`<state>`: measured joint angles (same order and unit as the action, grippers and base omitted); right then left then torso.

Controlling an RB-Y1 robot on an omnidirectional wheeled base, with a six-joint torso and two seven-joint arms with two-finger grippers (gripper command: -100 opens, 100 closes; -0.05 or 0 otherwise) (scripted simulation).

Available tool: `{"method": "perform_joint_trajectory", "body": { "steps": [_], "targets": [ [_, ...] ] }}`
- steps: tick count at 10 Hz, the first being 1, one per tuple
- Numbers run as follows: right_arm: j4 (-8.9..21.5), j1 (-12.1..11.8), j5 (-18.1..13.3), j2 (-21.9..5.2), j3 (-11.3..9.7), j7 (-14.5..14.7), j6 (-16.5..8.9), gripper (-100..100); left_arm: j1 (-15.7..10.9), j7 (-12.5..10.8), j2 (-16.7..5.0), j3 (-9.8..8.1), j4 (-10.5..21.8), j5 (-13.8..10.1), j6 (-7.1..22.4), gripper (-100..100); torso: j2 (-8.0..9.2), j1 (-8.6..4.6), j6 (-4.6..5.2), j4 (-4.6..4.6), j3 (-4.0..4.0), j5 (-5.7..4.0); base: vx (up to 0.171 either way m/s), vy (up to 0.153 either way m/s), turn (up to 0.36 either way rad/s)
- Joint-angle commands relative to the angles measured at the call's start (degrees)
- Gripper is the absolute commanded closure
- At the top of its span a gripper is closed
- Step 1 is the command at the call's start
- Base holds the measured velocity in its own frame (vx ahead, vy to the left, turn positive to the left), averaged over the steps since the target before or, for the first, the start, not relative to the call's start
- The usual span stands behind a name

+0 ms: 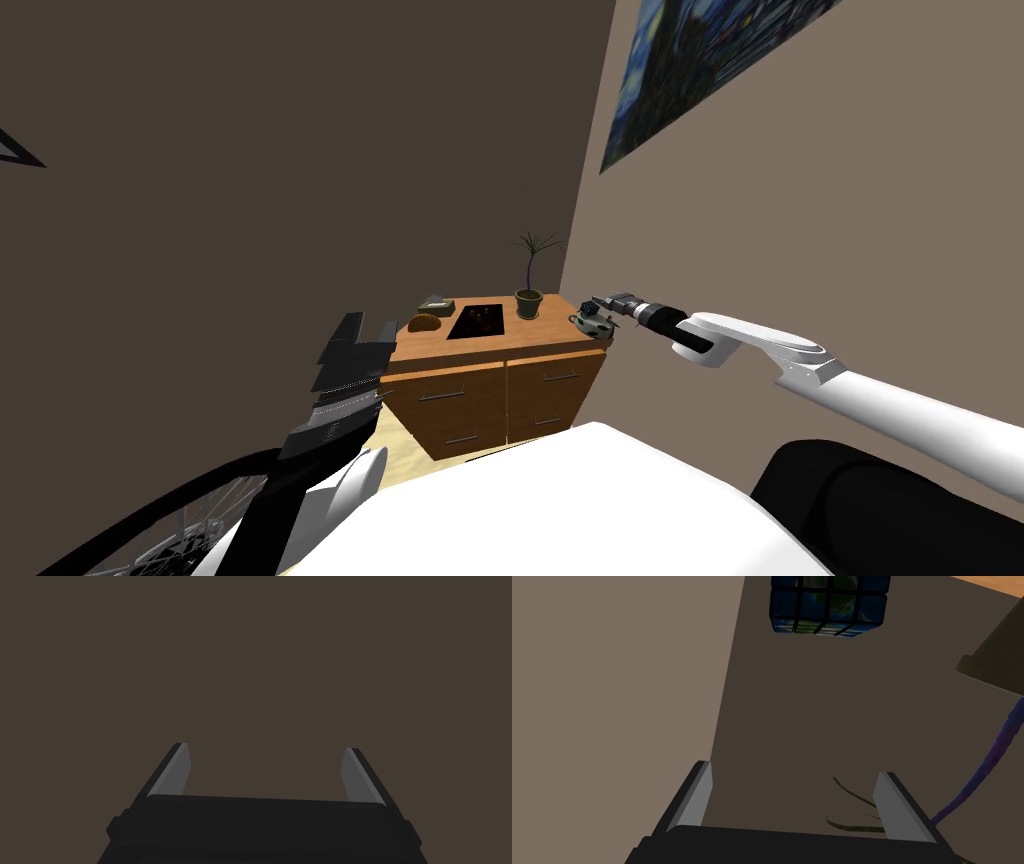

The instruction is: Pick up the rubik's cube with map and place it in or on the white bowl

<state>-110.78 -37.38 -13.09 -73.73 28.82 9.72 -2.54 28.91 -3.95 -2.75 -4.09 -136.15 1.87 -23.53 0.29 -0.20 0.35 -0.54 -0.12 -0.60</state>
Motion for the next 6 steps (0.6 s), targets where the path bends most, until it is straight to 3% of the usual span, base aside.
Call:
{"method": "perform_joint_trajectory", "body": {
  "steps": [1,6],
  "targets": [
    [0.00,0.00,0.00,0.00,0.00,0.00,0.00,0,0.00,0.00,0.00,0.00,0.00,0.00,0.00,0,0.00,0.00,0.00,0.00,0.00,0.00,0.000,0.000,0.000],
    [0.01,0.01,-0.01,0.01,-0.01,0.01,0.01,0,0.00,0.00,0.00,0.00,0.00,0.00,0.00,0,0.04,-0.03,0.00,0.01,0.03,-0.01,0.000,0.000,0.000]
  ]
}}
